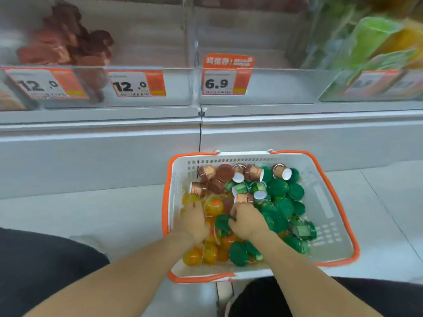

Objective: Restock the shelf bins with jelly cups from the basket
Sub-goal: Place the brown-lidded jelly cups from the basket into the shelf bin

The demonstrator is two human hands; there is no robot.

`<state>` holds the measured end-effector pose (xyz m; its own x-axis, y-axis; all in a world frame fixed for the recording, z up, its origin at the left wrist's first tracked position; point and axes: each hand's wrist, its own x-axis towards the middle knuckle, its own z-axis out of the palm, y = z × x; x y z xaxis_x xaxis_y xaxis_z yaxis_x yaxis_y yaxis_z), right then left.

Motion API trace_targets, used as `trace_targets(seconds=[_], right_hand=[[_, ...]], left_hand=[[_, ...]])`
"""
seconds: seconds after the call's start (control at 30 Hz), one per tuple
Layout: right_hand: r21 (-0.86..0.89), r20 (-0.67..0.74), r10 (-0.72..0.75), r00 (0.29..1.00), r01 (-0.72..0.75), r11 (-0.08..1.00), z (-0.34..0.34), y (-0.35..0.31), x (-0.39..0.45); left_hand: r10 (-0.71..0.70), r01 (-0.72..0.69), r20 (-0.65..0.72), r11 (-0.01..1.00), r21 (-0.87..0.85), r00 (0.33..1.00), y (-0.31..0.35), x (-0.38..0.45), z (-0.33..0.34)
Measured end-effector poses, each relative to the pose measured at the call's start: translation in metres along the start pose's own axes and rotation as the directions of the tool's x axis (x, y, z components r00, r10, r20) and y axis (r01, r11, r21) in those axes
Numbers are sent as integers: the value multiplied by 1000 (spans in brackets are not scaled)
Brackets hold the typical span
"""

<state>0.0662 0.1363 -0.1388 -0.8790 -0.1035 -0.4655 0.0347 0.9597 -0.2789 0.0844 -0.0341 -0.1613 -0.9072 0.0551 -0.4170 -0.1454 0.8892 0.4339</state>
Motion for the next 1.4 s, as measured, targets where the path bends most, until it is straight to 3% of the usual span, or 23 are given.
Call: trace_targets(seconds=[0.13, 0.27, 0.4, 0.5, 0.63, 0.73, 0.83, 0.97, 1.03, 1.13, 1.2, 1.27, 1.4], right_hand=[[-214, -264, -16, 964, -42, 976, -3, 6, 8], [-259, -263, 84, 961, -155, 953, -3, 21, 20], [-244, -240, 61, 969, -121, 962, 2, 31, 27], [-123, -229, 76, 971, -106, 987, 1, 31, 28], [335, -122, 234, 965, -182, 924, -13, 23, 34], [568, -86, 261, 961, -168, 805, -35, 16, 40], [685, -12, 208, 978, -143, 714, -60, 8, 46], [663, 73, 10, 997, -56, 746, -93, -14, 41], [636, 67, -42, 997, -10, 772, -106, -26, 32], [603, 80, -22, 997, -31, 797, -111, -32, 23], [590, 107, -2, 994, -62, 805, -108, -27, 19], [587, 99, 6, 995, -63, 807, -103, -17, 15], [580, 82, 28, 996, -71, 812, -95, 3, 11]], left_hand=[[13, 0, -249, 999, 52, 968, 0, 30, -2], [13, 11, -206, 994, 113, 978, -3, 66, -17], [-63, 65, -57, 997, 47, 996, -8, 83, -11], [-75, 78, -101, 996, 30, 992, -14, 90, -5], [-102, 114, -161, 991, 70, 982, -15, 92, -4], [-116, 120, -84, 991, 50, 990, -12, 94, -19], [-13, 7, 47, 993, 114, 999, -5, 88, -50], [-73, 72, 17, 996, 43, 997, 0, 73, -82], [-65, 61, 72, 996, 59, 995, -1, 64, -85], [-85, 78, 136, 995, 54, 987, -3, 55, -66], [-102, 108, 128, 993, -38, 987, -9, 61, -41], [-149, 156, 74, 982, -109, 986, -11, 67, -19], [-190, 185, -53, 979, -88, 980, -10, 85, 7]])
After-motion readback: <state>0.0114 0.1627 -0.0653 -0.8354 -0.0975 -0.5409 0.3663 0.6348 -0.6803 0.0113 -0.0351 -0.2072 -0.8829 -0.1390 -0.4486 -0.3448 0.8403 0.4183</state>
